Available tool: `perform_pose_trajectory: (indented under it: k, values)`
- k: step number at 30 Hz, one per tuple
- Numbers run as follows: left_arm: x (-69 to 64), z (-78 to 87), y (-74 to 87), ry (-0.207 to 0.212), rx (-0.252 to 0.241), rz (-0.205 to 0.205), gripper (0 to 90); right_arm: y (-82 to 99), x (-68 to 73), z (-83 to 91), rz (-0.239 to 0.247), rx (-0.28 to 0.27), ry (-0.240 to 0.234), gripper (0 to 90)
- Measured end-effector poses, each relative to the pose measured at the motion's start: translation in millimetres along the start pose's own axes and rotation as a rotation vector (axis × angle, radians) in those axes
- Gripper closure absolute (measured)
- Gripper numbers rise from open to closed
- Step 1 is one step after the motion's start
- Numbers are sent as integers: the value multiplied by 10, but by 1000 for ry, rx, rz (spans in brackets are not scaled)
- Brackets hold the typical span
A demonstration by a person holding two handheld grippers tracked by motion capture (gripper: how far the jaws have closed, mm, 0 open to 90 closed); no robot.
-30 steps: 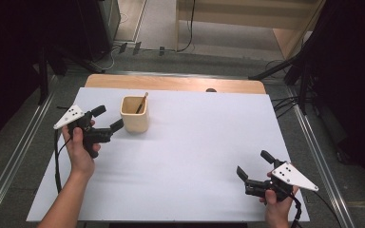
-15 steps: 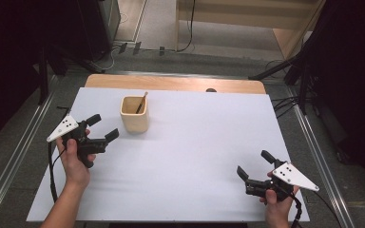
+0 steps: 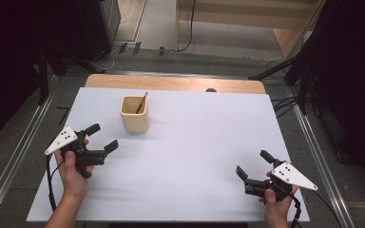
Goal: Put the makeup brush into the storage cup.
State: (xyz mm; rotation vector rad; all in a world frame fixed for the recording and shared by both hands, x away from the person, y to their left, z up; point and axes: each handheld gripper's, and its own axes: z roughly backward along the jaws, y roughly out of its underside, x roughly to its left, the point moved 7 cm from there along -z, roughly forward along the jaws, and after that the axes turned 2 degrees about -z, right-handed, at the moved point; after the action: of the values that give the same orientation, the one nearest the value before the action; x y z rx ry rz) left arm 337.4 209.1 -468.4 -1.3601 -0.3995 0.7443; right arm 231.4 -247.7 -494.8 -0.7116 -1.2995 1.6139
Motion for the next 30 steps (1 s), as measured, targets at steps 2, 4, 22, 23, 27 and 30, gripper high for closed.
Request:
perform_pose_trajectory:
  k: [2, 4, 22, 23, 27, 30]
  values:
    - [-28, 16, 15, 5, 0, -1, 0, -1, 0, 1, 0, -1, 0, 9]
    - [-60, 32, 36, 6, 4, -7, 0, -5, -3, 8, 1, -3, 1, 9]
    - [-138, 330, 185, -17, -3, -5, 0, -6, -27, 17, 3, -7, 8, 9]
    - [-133, 348, 188, -19, -5, -4, 0, -6, -27, 17, 3, -7, 8, 9]
    - [-123, 443, 205, -27, -13, -3, 0, -6, -30, 18, 0, -8, 9, 10]
    - [-126, 480, 225, -33, -9, -7, 0, -6, -32, 19, 1, -8, 11, 9]
